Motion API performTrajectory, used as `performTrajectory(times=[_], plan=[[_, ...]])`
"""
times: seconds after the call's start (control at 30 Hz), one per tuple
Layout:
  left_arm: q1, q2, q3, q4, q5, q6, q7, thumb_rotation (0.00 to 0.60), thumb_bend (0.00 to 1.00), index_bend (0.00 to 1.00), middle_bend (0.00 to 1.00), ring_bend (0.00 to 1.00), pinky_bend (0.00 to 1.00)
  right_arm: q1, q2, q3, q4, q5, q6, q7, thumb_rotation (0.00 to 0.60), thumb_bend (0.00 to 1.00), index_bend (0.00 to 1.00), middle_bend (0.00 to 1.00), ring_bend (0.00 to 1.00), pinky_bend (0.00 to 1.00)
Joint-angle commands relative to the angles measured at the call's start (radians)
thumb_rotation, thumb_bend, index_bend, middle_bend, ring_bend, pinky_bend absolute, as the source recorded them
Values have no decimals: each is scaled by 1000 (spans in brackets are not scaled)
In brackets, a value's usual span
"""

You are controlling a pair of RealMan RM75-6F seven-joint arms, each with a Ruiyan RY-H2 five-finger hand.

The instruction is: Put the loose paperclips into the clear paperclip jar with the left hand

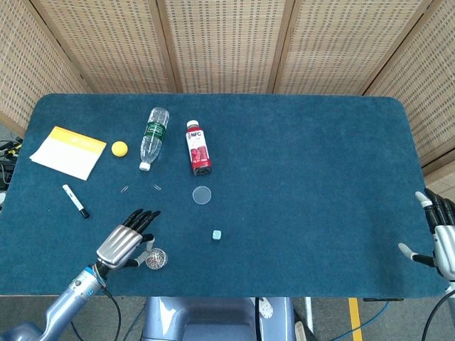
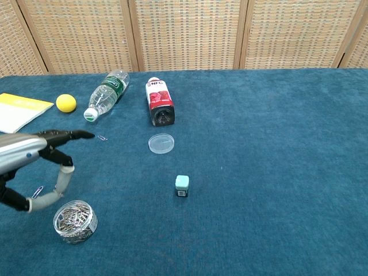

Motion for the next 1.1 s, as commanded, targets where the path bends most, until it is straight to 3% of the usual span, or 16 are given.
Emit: performTrajectory(times=[0.03, 0.3, 0.4, 0.47, 0.6, 0.93, 1.1], plan=[[3, -4, 12, -3, 7, -7, 19, 600, 468, 679, 0, 0, 0, 0, 0, 0, 1, 0, -1, 1, 600, 0, 14, 0, 0, 0], [3, -25, 9, 20, -4, -12, 28, 600, 468, 670, 0, 0, 0, 0, 1, 1, 1, 3, -3, 4, 600, 0, 14, 0, 0, 0], [2, -23, 11, 21, -7, -19, 22, 600, 437, 567, 0, 0, 0, 1, 1, 1, 1, 3, -3, 6, 600, 0, 14, 0, 0, 0], [1, -23, 12, 19, -10, -24, 18, 600, 346, 488, 0, 0, 0, 0, 2, 1, 1, 2, -2, 7, 600, 0, 14, 0, 0, 0], [-2, -17, 16, 9, -8, -30, 2, 600, 265, 409, 0, 0, 0, -1, 3, 1, 0, 2, 0, 8, 600, 0, 14, 0, 0, 0], [3, -2, -5, 33, 16, 25, -42, 600, 271, 420, 0, 0, 0, -1, 3, 1, -1, 1, 1, 7, 600, 0, 14, 0, 0, 0], [-7, 10, -40, 102, -24, 19, -53, 600, 403, 443, 0, 0, 0, -1, 4, 1, -2, 0, 1, 7, 600, 0, 14, 0, 0, 0]])
